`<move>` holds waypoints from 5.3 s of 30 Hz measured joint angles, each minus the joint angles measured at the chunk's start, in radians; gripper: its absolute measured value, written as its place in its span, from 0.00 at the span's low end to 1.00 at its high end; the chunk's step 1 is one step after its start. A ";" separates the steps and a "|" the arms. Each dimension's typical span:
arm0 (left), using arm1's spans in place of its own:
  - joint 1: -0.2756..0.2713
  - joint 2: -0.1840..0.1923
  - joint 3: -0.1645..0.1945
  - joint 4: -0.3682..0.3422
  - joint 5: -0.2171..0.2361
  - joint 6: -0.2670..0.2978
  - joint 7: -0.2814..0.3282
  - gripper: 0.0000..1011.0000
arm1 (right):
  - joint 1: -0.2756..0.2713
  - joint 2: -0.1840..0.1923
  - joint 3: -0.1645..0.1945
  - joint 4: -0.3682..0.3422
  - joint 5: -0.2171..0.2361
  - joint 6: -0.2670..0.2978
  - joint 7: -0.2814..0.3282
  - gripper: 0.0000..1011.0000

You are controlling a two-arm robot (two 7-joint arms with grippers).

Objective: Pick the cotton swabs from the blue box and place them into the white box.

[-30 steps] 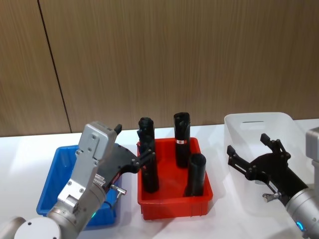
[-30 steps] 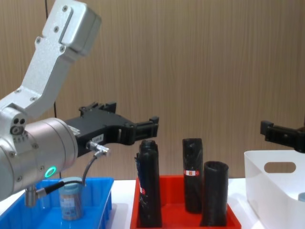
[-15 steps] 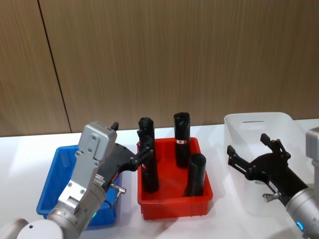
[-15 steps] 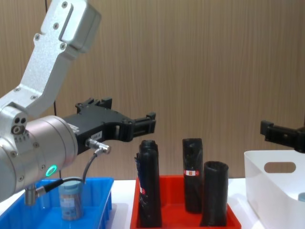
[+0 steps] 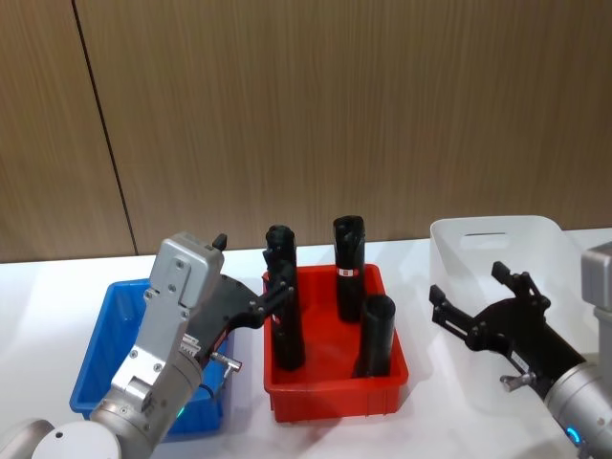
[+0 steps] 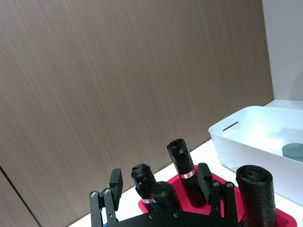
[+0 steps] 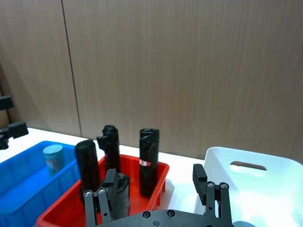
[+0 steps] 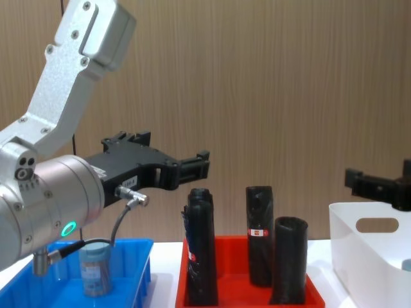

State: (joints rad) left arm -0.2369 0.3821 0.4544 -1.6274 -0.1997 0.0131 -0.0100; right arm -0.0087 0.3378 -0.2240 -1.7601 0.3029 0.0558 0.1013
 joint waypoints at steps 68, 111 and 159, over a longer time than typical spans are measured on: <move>0.000 0.000 0.000 0.001 -0.001 0.001 -0.001 0.99 | 0.331 -0.135 -0.064 0.460 -0.104 0.131 0.352 0.93; 0.000 0.000 0.000 0.001 -0.001 0.001 -0.001 0.99 | 0.340 -0.107 -0.023 0.307 0.006 0.105 0.309 0.36; 0.000 0.000 0.000 0.001 -0.001 0.001 -0.001 0.99 | 0.550 -0.082 0.047 0.648 -0.144 0.033 0.135 0.36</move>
State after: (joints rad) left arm -0.2371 0.3821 0.4543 -1.6262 -0.2004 0.0138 -0.0109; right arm 0.5412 0.2562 -0.1774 -1.1121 0.1593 0.0888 0.2367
